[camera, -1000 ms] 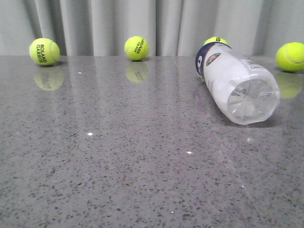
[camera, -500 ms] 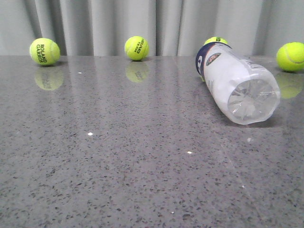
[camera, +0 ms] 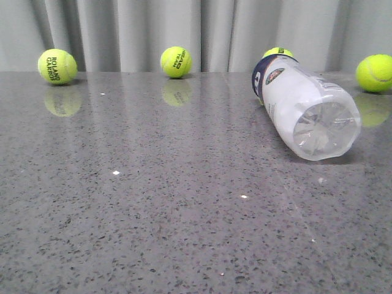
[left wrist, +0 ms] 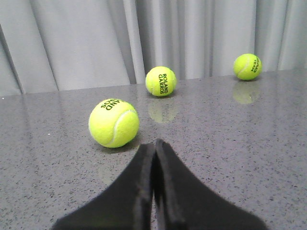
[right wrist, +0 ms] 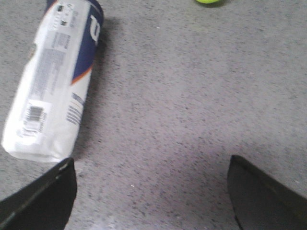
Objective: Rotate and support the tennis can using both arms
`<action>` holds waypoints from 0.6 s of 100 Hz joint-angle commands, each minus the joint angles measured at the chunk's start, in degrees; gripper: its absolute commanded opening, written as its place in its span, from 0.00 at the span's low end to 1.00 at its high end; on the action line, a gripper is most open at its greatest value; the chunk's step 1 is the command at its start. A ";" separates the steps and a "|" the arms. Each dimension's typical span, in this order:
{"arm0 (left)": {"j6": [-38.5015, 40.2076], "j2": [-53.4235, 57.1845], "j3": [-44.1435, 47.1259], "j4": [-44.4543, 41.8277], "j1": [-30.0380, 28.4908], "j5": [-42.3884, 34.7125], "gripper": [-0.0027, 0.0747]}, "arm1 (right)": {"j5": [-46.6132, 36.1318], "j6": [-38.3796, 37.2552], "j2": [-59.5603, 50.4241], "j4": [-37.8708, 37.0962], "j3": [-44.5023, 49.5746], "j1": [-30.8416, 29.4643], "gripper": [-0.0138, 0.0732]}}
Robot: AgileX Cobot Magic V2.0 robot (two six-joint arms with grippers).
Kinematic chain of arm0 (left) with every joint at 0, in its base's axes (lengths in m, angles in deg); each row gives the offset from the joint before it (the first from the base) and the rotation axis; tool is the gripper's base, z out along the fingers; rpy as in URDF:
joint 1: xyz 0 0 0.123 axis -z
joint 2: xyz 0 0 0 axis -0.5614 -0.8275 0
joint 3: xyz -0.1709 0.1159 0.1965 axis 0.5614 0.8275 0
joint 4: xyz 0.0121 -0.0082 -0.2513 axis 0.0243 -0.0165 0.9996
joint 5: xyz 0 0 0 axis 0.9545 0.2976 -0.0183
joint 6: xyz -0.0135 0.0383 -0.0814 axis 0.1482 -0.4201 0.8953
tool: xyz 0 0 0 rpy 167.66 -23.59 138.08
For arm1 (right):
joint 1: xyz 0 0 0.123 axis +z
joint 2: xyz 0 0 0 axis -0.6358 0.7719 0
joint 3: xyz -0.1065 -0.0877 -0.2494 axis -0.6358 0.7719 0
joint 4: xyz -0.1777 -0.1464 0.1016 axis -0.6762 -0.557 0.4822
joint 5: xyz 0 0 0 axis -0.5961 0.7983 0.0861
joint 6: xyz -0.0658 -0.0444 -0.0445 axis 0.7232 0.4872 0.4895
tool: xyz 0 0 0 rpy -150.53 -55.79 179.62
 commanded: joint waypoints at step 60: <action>0.20 1.91 2.55 0.40 -0.32 -4.24 0.01 | 3.89 -5.98 31.45 5.81 -29.57 10.93 0.89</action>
